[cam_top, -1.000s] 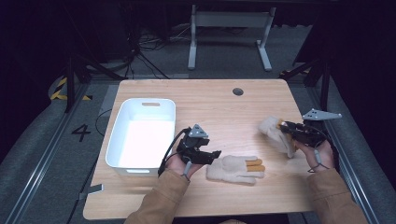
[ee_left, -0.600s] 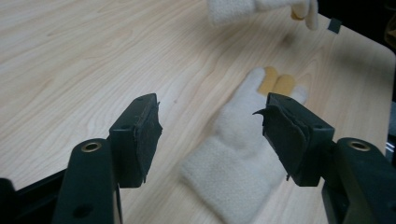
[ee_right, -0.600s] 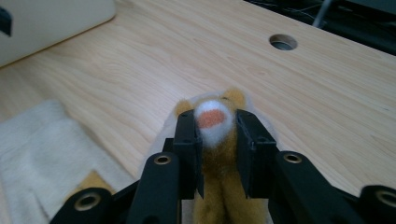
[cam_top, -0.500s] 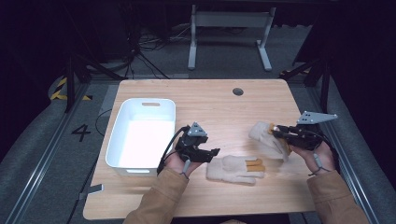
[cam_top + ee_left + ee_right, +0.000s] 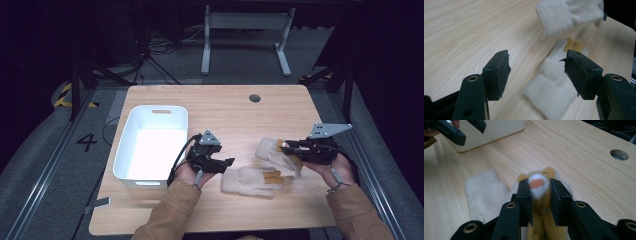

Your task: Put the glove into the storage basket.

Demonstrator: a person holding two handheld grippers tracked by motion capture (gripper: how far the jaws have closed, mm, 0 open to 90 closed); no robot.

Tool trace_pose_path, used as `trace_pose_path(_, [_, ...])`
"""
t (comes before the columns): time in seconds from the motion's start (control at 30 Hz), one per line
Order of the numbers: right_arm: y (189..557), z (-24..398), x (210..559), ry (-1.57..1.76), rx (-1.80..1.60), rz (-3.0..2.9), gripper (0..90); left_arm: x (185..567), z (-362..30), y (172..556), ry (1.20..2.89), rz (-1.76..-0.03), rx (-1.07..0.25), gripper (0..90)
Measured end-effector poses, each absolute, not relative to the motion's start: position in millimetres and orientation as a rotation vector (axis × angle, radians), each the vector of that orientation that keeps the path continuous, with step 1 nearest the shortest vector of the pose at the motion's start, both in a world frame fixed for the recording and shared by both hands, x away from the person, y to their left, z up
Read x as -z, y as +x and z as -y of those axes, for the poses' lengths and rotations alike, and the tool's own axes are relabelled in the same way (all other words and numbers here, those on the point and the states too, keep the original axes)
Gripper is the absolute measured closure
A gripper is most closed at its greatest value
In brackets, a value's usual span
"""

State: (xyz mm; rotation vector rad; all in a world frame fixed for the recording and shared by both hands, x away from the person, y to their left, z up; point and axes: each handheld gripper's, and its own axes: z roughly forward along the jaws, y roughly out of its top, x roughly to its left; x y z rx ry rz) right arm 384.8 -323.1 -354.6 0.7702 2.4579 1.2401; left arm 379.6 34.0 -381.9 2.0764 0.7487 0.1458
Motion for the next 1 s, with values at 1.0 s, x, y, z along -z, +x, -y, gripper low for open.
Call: trace_pose_path(1.0, [374,272,362,0.535,-1.306,-2.64,70.8,384,-39,378,2.077,-0.761,-0.157,37.2])
